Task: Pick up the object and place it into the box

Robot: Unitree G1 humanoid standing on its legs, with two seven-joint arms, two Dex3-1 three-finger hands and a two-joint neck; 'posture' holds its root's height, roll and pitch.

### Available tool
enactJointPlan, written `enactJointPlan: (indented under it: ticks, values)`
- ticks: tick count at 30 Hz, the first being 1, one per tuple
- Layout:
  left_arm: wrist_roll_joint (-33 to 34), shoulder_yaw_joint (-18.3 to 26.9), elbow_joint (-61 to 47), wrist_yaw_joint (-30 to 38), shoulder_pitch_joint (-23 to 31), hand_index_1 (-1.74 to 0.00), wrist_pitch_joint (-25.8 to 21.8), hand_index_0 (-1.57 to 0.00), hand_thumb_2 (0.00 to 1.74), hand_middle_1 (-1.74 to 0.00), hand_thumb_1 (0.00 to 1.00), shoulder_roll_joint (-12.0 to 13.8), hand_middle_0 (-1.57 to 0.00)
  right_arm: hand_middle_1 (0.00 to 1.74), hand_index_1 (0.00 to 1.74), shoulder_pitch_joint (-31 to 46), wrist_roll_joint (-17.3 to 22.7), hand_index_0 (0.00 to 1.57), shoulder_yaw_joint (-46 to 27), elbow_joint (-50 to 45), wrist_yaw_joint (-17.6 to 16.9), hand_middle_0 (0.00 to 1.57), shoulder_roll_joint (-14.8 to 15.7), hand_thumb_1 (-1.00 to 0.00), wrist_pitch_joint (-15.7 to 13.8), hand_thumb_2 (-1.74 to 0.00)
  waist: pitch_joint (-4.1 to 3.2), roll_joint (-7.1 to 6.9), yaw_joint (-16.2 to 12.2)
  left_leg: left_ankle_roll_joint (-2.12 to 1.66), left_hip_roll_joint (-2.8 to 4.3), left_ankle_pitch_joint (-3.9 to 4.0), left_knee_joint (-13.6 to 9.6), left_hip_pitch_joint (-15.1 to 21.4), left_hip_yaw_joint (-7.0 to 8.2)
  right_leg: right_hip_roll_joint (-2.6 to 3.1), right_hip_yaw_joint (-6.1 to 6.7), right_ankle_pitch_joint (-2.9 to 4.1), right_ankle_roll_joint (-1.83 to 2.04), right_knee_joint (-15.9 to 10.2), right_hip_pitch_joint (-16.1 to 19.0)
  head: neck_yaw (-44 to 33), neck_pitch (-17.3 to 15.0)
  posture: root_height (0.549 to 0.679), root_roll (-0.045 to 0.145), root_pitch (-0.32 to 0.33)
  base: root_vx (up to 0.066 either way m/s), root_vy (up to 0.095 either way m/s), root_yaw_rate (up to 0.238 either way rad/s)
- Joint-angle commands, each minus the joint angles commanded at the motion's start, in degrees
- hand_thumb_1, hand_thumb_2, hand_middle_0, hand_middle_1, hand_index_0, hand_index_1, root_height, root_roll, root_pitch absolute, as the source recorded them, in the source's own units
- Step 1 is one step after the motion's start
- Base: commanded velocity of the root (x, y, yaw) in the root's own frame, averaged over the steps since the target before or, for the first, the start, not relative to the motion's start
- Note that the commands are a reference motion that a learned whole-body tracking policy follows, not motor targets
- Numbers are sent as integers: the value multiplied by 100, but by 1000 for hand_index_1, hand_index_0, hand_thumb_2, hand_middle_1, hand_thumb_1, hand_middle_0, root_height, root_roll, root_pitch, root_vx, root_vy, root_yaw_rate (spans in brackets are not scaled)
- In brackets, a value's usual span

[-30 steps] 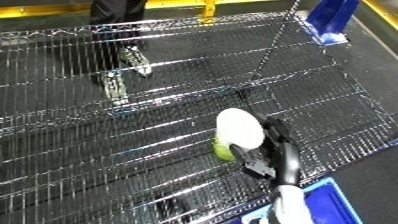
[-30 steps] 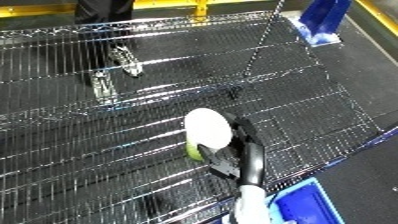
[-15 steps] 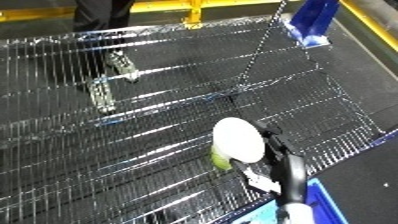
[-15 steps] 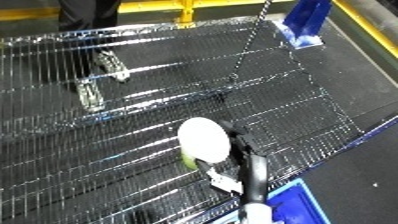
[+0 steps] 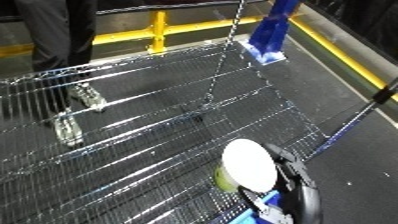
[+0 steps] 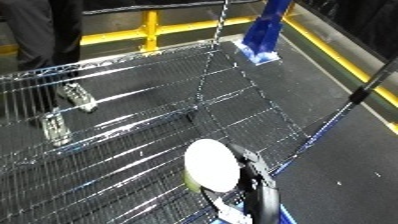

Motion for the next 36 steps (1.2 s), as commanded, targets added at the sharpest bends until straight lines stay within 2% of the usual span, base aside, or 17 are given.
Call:
enactJointPlan:
  ticks: [3,5,7,11,13,16,21,25,30,31,32,36]
  values:
    - [48,1,60,-21,19,-1740,-43,-1570,1740,-1740,1000,-74,-1570,1131,1131,500,12,1020,-170,-169,3,1020,138,-650,-139,-1131,-31,-23,-150,-5,68,-18,-84,231,61,-2,87,24,37,-98,191,104,-263,663,60,72,10,81,-203]
    - [58,-3,100,-38,44,-1740,-67,-1570,1740,-1740,1000,-124,-1570,1131,1131,796,61,1020,-273,-240,22,1020,194,-650,-199,-1131,-89,-17,-246,-11,103,-25,-163,371,120,-10,140,43,63,-186,294,153,-486,664,60,67,18,101,-223]
    - [65,7,155,-72,70,-1740,-97,-1570,1740,-1740,1000,-188,-1570,1131,1131,1058,126,1020,-368,-289,55,1020,239,-650,-244,-1131,-159,-1,-346,-16,122,-36,-250,499,190,-18,192,66,87,-296,382,235,-805,666,61,64,8,121,-248]
    - [57,-17,257,-64,62,-1740,-170,-1570,1740,-1740,1000,-322,-1570,1131,1131,1450,256,1020,-515,-301,131,1020,280,-650,-344,-1131,-263,56,-558,-29,153,-70,-390,740,344,-27,297,131,121,-510,542,513,-1698,669,64,59,5,148,-246]
    - [32,-46,334,-35,53,-1740,-219,-1570,1740,-1740,1000,-378,-1570,1131,1131,1604,312,1020,-584,-255,189,1020,283,-650,-380,-1131,-302,92,-654,-34,172,-102,-420,858,406,-26,352,147,133,-563,619,614,-1978,670,64,52,56,139,-227]
    - [-6,-60,457,-26,82,-1740,-287,-1570,1740,-1740,1000,-441,-1570,1131,1131,1840,415,1020,-694,-152,293,1020,280,-650,-425,-1131,-345,141,-780,-37,192,-164,-424,1008,492,-33,423,142,154,-587,704,696,-2217,670,64,40,73,115,-220]
    - [-29,6,502,-72,194,-1740,-284,-1570,1740,-1740,1000,-509,-1570,1131,1131,2215,655,1020,-879,4,410,1020,315,-650,-488,-1131,-383,229,-940,-30,169,-228,-456,1153,657,-64,498,129,183,-653,769,732,-2187,670,69,37,21,81,-150]
    - [-37,20,474,-90,223,-1740,-272,-1570,1740,-1740,1000,-512,-1570,1131,1131,2370,763,1020,-966,97,427,1020,331,-650,-558,-1131,-362,272,-1032,-10,133,-267,-439,1175,726,-62,528,136,184,-663,737,776,-2088,671,72,40,-25,37,-65]
    - [-36,-28,487,-79,158,-1740,-290,-1570,1740,-1740,1000,-524,-1570,696,696,2381,904,628,-1005,244,521,628,299,-400,-601,-696,-316,313,-1105,5,107,-318,-359,1157,760,-53,542,127,175,-599,663,838,-1983,670,75,41,-25,13,-48]
    - [-39,-50,492,-71,132,-1740,-294,-1570,1740,-1740,1000,-535,-1570,522,522,2375,956,471,-1011,294,571,471,275,-300,-613,-522,-298,334,-1126,3,96,-328,-326,1145,764,-51,549,121,167,-570,639,847,-1947,670,77,40,-6,7,-25]
    - [-39,-50,492,-71,132,-1740,-294,-1570,1740,-1740,1000,-535,-1570,522,522,2375,956,471,-1011,294,571,471,275,-300,-613,-522,-298,334,-1126,3,96,-328,-326,1145,764,-51,549,121,167,-570,639,847,-1947,670,77,40,-6,7,-25]
    - [-47,-85,472,-25,109,-1740,-292,-1570,1740,-1740,1000,-554,-1570,174,174,2388,982,157,-1010,336,614,157,269,-100,-631,-174,-288,381,-1160,-6,78,-327,-317,1152,765,-40,567,111,156,-549,622,838,-1816,669,79,40,8,5,-19]
